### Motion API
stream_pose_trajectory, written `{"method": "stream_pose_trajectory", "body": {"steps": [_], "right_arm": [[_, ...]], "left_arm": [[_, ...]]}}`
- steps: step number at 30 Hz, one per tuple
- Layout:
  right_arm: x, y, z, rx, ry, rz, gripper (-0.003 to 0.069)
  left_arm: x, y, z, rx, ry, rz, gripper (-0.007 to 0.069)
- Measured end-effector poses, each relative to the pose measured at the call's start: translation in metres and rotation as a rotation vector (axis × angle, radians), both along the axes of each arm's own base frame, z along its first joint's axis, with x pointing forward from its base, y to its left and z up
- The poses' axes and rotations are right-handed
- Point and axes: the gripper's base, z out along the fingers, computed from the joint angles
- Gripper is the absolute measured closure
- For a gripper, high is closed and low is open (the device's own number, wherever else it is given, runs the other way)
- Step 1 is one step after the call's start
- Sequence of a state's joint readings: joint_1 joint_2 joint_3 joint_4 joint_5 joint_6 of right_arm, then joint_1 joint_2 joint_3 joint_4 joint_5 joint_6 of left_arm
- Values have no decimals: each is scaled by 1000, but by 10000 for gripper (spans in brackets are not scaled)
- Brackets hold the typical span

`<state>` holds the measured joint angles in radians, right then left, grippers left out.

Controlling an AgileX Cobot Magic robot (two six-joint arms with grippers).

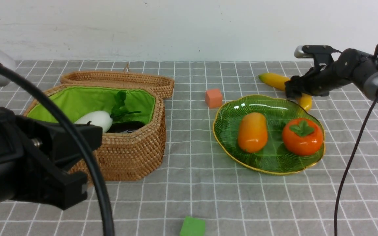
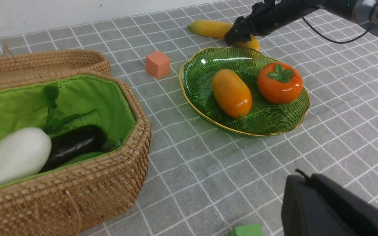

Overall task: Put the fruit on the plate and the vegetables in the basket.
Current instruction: Use the right arm to grab a banana and put it into the right plate

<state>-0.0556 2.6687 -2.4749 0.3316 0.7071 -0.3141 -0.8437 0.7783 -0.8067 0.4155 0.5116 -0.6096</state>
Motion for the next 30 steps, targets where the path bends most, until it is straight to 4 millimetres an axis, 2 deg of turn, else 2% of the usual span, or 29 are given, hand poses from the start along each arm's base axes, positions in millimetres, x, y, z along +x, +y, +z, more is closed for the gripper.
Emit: {"method": "stream_pose_trajectory", "body": {"steps": [1,2,3,4,9,13,14,17,19,21,22,23,24,27,28,29,30], "right_arm": [[0,-2,-1,0,0,-4,210],[0,-4,-1,0,-1,-8,263],[0,-4,-1,0,-2,-9,263],[0,-7,-1,0,-1,-13,322],[-6,-18,12,0,37,-13,335],[-30,-25,77,15,93,-1,335],[-32,-25,81,18,106,4,335],[-62,-10,144,28,133,51,335],[-73,1,166,28,137,78,335],[-91,24,198,39,119,102,335],[-92,25,200,38,115,105,335],[-102,38,215,41,109,96,335],[-108,45,221,44,111,86,335],[-123,56,229,52,135,60,335],[-138,65,230,61,180,46,335],[-139,67,225,60,202,44,335],[-155,76,216,66,275,35,335]], "left_arm": [[0,0,0,1,1,0,620],[0,0,0,1,1,1,620],[0,0,0,1,1,1,620],[0,0,0,1,1,1,619],[0,0,0,4,1,2,618],[0,0,0,5,2,2,618],[0,0,0,5,2,2,618],[0,0,0,5,1,2,618],[0,0,0,8,-2,3,618],[0,1,0,14,-8,4,618],[0,1,0,15,-9,4,618],[1,1,0,18,-12,5,618],[1,1,0,20,-15,5,618],[1,1,0,21,-16,5,618],[1,1,0,24,-19,5,618],[1,1,0,26,-20,4,618],[1,1,0,29,-23,3,618]]}}
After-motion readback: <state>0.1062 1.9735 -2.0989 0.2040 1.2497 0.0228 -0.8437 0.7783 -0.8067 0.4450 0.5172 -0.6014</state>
